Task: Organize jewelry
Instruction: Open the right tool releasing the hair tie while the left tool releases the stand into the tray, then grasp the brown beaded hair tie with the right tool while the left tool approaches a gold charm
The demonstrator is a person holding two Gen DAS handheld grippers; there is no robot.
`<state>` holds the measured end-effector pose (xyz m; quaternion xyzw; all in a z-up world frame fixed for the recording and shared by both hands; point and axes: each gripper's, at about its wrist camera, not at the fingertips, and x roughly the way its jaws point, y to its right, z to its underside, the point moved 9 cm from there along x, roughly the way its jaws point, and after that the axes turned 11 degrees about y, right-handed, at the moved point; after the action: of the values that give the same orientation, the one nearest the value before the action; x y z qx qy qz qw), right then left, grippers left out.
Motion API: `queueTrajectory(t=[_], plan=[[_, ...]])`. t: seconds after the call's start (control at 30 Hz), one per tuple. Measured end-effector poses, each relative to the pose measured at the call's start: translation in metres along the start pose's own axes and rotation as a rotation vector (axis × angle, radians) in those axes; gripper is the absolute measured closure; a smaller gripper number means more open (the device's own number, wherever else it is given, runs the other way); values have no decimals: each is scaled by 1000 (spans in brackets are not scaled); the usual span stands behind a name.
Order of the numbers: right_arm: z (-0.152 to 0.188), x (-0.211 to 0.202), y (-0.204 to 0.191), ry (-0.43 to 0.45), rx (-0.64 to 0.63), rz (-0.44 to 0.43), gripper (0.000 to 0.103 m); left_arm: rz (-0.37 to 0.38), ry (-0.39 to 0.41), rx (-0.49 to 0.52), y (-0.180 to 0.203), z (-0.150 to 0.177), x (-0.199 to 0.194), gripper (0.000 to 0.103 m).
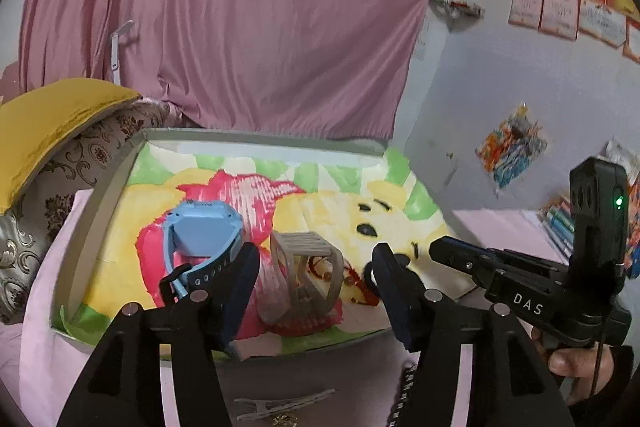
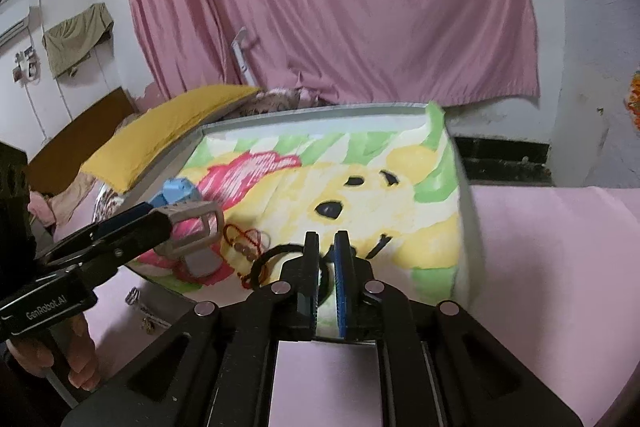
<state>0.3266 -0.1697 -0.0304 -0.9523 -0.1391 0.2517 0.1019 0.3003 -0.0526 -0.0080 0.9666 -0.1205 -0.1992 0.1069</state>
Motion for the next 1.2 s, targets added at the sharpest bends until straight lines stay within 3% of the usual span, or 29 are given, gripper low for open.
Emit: queueTrajectory(t=[0.03,0.1,0.2,0.27,0.37,0.5,0.57,0.7,0.87,1.2], plan=[[-2,-3,1,14,4,-1,90,-5,19,2,0,-2,-4,47],[-7,-11,3,55,15,-1,67,-15,43,8,0,-5,-9,43],[-16,-28,2,134,18,-9,61,-33,104,10,0,-11,-23,28],[-21,-39,-1,180,3,-5,57,-49,143,12,-1,-14,-32,24],[-27,-57,-6,247,-12,-10,35,-66,171,24,-3,-15,-43,17],[-31,-83,-18,335,-55,-21,15,-85,237,24,-6,-19,-65,3],[-32,-96,-23,371,-66,-34,9,-88,272,19,-7,-22,-77,1],[-33,-122,-31,438,-90,-56,2,-87,314,35,-7,-21,-101,1],[-28,-149,-39,480,-133,-74,2,-72,342,40,-3,-14,-128,1],[9,-159,-36,325,-190,-114,2,-67,281,59,-1,22,-153,1]])
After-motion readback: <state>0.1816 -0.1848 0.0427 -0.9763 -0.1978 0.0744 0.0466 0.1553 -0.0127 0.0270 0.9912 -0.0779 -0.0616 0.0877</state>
